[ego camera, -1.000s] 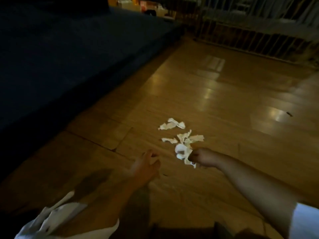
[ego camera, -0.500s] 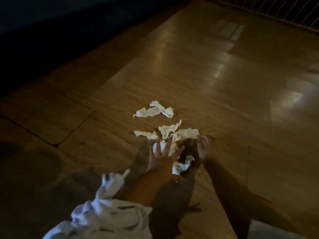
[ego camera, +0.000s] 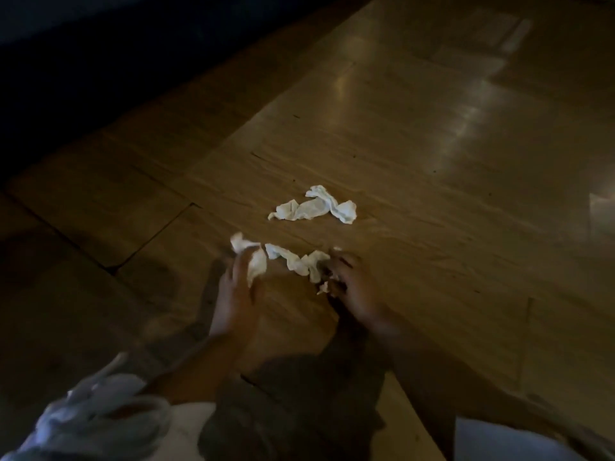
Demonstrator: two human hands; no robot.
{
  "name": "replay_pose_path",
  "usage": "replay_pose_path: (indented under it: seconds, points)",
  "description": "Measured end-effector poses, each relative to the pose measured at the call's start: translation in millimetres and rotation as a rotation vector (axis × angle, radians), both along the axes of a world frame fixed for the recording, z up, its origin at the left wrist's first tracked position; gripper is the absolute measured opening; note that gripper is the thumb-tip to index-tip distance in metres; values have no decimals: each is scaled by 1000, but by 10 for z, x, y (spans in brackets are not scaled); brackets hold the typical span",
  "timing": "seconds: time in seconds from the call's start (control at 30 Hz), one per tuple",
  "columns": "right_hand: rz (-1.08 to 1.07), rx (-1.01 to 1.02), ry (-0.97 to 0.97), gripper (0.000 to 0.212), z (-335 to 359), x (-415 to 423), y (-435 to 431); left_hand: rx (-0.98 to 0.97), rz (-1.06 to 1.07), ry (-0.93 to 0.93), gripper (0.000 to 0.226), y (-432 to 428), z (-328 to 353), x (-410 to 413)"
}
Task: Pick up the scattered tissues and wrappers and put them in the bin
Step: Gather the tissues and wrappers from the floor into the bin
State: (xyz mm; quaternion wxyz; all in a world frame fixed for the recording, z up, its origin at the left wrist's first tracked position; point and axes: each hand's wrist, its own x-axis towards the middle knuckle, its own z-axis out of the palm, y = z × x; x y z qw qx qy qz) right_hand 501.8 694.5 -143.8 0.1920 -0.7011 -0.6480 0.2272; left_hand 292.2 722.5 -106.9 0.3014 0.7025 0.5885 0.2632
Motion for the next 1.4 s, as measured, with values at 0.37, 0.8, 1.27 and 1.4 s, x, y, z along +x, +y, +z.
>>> replay_pose_path:
  seconds: [0.37,0.8,1.27,1.4]
  points:
    - [-627,324,342,15,177,150,564,-80,-324,566,54,361,-200,549]
    - [-67,-34,0,56,-162,-623,1409,-70,-191,493,46,86,-258,-269]
    - [-225,-8,374,13,657,-1606,684,-260,245,-390,7,-138,317,-1511]
    - [-124,-156,457,14,1183,-2435,573,-291,567,-595,7,-244,932,-2116]
